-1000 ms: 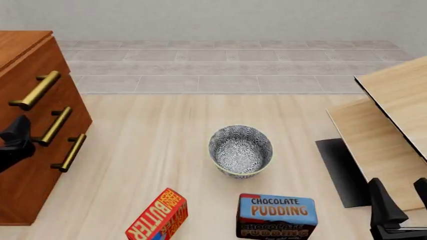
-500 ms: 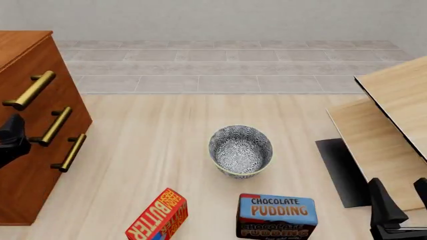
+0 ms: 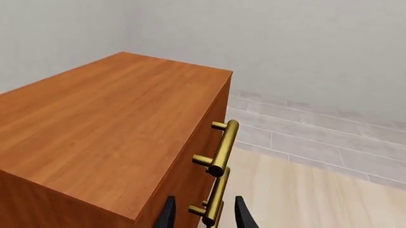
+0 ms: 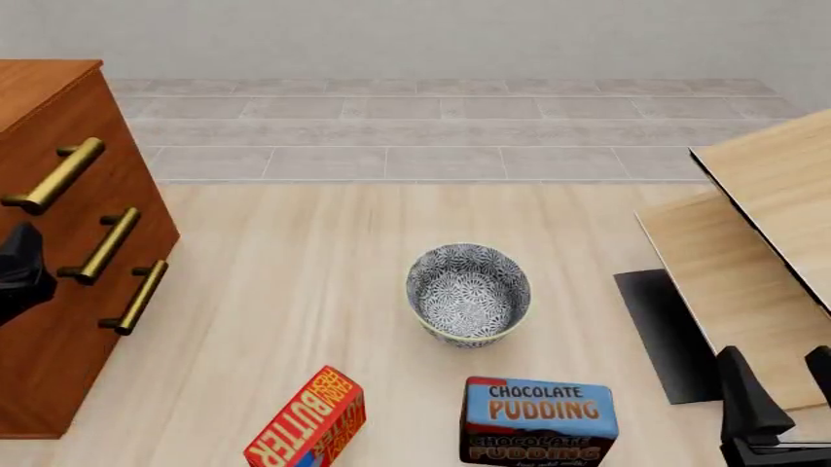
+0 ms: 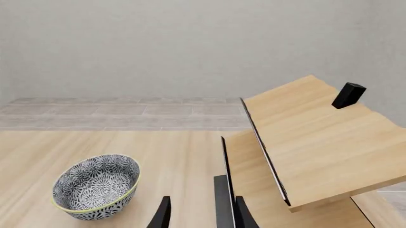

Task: Close the top drawer of the cabinet and put the bowl on top of it.

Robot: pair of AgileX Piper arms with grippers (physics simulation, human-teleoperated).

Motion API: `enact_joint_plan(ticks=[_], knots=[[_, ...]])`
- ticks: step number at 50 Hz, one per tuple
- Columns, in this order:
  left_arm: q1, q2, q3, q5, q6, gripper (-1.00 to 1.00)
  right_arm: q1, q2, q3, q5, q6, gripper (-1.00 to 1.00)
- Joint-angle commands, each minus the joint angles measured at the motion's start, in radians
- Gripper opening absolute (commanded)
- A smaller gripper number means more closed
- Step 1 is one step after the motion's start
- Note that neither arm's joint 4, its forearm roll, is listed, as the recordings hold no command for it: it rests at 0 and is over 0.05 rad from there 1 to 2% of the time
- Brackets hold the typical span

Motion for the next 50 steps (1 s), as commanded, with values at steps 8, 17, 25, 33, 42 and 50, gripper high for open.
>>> enact_joint_plan(ticks=[8, 17, 25, 33, 42, 50], knots=[[-0.043, 0.012, 0.018, 0.008, 0.037, 1.00, 0.000, -0.006, -0.001, 0.007, 0.000, 1.00], [-0.137, -0.031, 0.019, 0.054, 0.032, 1.00, 0.000, -0.006, -0.001, 0.006, 0.000, 1.00], [-0.197, -0.083, 0.014, 0.101, 0.035, 1.00, 0.000, -0.006, -0.001, 0.006, 0.000, 1.00], [-0.252, -0.106, 0.015, 0.125, 0.048, 1.00, 0.000, -0.006, -0.001, 0.006, 0.000, 1.00], [-0.332, -0.149, 0.016, 0.161, 0.070, 1.00, 0.000, -0.006, -0.001, 0.007, 0.000, 1.00], [-0.420, -0.134, -0.013, 0.194, 0.072, 1.00, 0.000, -0.006, -0.001, 0.006, 0.000, 1.00]])
